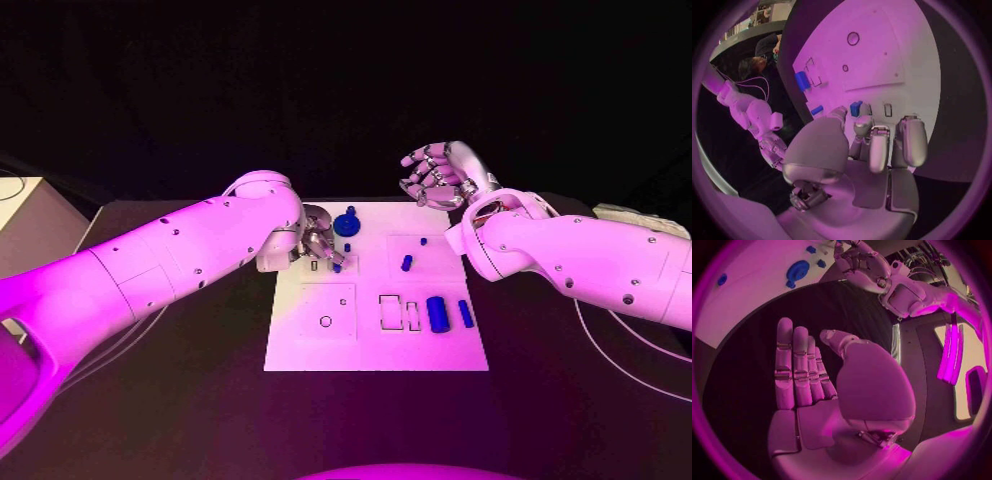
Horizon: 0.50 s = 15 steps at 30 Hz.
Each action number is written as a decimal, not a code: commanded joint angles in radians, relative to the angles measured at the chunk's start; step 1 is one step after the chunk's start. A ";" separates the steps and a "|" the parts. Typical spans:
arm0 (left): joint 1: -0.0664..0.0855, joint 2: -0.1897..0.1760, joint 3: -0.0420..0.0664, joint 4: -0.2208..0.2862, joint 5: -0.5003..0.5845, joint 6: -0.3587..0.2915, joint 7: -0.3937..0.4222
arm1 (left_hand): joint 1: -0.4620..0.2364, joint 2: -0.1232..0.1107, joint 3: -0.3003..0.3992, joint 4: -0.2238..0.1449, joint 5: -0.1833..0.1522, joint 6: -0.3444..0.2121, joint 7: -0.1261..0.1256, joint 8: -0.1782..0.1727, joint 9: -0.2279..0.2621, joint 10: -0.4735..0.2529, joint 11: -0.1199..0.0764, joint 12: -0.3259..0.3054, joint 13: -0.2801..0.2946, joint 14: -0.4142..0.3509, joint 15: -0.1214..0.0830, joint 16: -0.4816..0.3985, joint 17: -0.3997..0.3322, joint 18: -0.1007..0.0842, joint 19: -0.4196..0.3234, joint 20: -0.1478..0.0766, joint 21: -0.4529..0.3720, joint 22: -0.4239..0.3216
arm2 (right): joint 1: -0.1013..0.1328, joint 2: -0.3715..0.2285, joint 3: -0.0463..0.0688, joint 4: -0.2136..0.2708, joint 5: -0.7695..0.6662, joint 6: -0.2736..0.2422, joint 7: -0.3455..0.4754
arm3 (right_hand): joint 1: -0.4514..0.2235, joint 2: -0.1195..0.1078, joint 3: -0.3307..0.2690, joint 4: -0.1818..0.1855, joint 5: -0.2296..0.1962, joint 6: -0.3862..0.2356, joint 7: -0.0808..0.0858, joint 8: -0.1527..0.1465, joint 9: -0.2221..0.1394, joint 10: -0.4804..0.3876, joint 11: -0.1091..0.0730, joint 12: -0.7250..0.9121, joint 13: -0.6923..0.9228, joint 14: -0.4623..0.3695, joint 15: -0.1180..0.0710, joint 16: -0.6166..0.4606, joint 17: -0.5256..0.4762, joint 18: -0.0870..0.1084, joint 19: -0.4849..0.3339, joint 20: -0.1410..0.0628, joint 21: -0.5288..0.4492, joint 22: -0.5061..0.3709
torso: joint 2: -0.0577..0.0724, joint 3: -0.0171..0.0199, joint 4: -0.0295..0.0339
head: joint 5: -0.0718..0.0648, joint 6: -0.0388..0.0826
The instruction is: Assemble the parts on the task board
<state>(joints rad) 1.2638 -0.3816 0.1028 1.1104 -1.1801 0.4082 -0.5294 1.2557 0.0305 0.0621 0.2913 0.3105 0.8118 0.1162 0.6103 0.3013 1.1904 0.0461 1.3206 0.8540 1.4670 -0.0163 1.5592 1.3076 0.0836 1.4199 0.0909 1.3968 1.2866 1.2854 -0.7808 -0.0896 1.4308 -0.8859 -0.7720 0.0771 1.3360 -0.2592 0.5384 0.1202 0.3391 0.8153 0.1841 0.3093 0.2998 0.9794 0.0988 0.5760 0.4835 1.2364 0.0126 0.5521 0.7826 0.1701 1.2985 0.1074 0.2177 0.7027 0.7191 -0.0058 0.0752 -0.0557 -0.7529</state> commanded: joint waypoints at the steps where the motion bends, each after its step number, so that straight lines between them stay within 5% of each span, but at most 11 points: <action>1: 0.001 0.003 0.000 0.001 0.016 0.000 0.006 | 0.011 -0.006 0.014 0.000 0.003 0.010 -0.002 0.009 0.006 0.003 -0.008 -0.007 0.003 0.091 -0.009 -0.003 0.227 -0.015 -0.002 -0.009 -0.005 -0.001 | 0.001 0.001 0.001 0.001 -0.005 0.010 -0.002 | 0.007 -0.001 -0.007 -0.001 0.007 -0.004 0.002 0.002 -0.001 0.007 0.001 -0.003 -0.001 0.005 0.003 -0.004 0.001 0.010 0.010 -0.001 -0.006 -0.001 | 0.000 0.0007 0.0008 | -0.001 -0.001; 15: 0.001 0.005 -0.001 -0.005 0.033 0.002 0.008 | 0.031 -0.038 0.107 -0.001 0.002 0.005 -0.008 0.024 0.034 0.007 -0.014 -0.013 0.012 0.092 -0.015 -0.003 0.229 -0.015 -0.001 -0.015 -0.005 0.000 | 0.001 0.004 0.000 -0.001 -0.006 0.013 -0.005 | 0.007 0.000 -0.008 -0.001 0.010 -0.003 0.002 0.003 -0.002 0.008 0.001 -0.004 -0.003 0.006 0.003 -0.006 0.002 0.010 0.011 -0.001 -0.007 -0.002 | 0.000 0.0006 0.0004 | 0.000 -0.003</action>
<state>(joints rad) 1.2637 -0.3799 0.1024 1.1071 -1.1592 0.4062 -0.5286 1.2858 0.0004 0.1601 0.2900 0.3105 0.8155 0.1124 0.6308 0.3327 1.1974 0.0391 1.3127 0.8650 1.4670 -0.0234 1.5592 1.3076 0.0835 1.4204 0.0839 1.3968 1.2865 1.2854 -0.7779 -0.0896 1.4295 -0.8863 -0.7677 0.0721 1.3360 -0.2593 0.5356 0.1175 0.3467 0.8139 0.1825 0.3093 0.2989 0.9794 0.0988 0.5760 0.4818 1.2364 0.0126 0.5521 0.7835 0.1701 1.3021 0.1038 0.2141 0.7014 0.7189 -0.0052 0.0756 -0.0561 -0.7552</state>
